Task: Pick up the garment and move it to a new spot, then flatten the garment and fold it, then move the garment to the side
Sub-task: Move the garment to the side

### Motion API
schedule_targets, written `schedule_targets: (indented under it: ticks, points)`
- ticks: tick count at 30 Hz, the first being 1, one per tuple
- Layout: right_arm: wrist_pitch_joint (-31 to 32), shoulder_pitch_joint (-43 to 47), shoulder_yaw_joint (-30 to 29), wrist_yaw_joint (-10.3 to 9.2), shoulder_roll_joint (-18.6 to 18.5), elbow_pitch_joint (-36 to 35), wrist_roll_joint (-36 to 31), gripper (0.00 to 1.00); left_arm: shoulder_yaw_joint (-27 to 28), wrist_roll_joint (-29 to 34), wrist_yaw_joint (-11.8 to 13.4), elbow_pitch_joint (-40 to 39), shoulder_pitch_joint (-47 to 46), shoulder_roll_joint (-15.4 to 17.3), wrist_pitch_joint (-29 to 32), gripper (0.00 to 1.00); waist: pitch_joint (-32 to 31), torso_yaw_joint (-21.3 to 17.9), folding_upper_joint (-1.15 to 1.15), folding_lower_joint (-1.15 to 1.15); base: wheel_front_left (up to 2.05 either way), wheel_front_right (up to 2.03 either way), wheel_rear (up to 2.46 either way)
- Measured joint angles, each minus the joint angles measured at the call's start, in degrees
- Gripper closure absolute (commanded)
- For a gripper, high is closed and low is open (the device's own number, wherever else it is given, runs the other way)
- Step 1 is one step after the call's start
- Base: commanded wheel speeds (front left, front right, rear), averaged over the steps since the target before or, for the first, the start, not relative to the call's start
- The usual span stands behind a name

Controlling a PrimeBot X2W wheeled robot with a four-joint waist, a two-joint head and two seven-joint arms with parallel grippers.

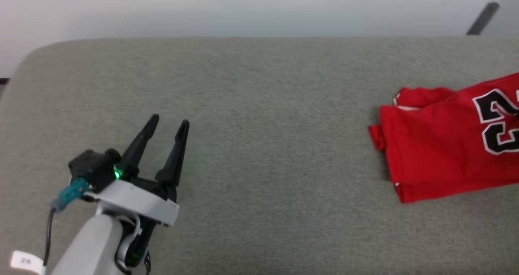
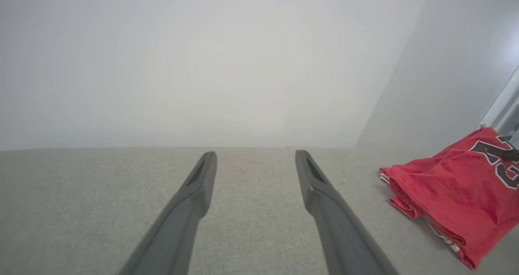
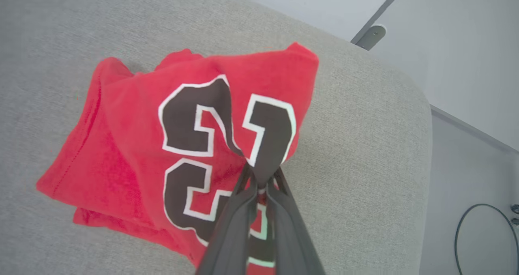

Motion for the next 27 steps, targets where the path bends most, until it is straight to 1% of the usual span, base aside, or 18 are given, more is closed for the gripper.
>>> schedule_targets:
  ticks: [8,16,21,27]
  points:
    - [-5.92,-4.59,3.15,0.0,-2.69,2.32,-0.46,1.0,-2.05,0.0,0.0,-0.04,-4.19,1.58,-0.01,0.0,3.7,-4.89,0.0,0.0,0.0,0.0,0.0]
    - [-12.04,-8.62,6.72,0.01,-5.68,6.16,-2.53,1.0,-3.92,-0.12,0.0,0.19,-8.09,3.19,-0.01,0.0,7.78,-9.01,0.0,0.0,0.0,0.0,0.0]
    - [-15.36,-10.71,8.77,0.02,-7.64,9.48,-3.11,1.0,-5.09,-0.18,0.0,0.13,-10.19,3.65,-0.01,0.0,10.57,-10.56,0.0,0.0,0.0,0.0,0.0]
    - [-19.6,-13.76,11.18,0.03,-9.09,14.16,-6.75,1.0,-6.42,-0.29,0.0,0.08,-11.93,4.32,-0.01,0.0,13.6,-11.33,0.0,0.0,0.0,0.0,0.0]
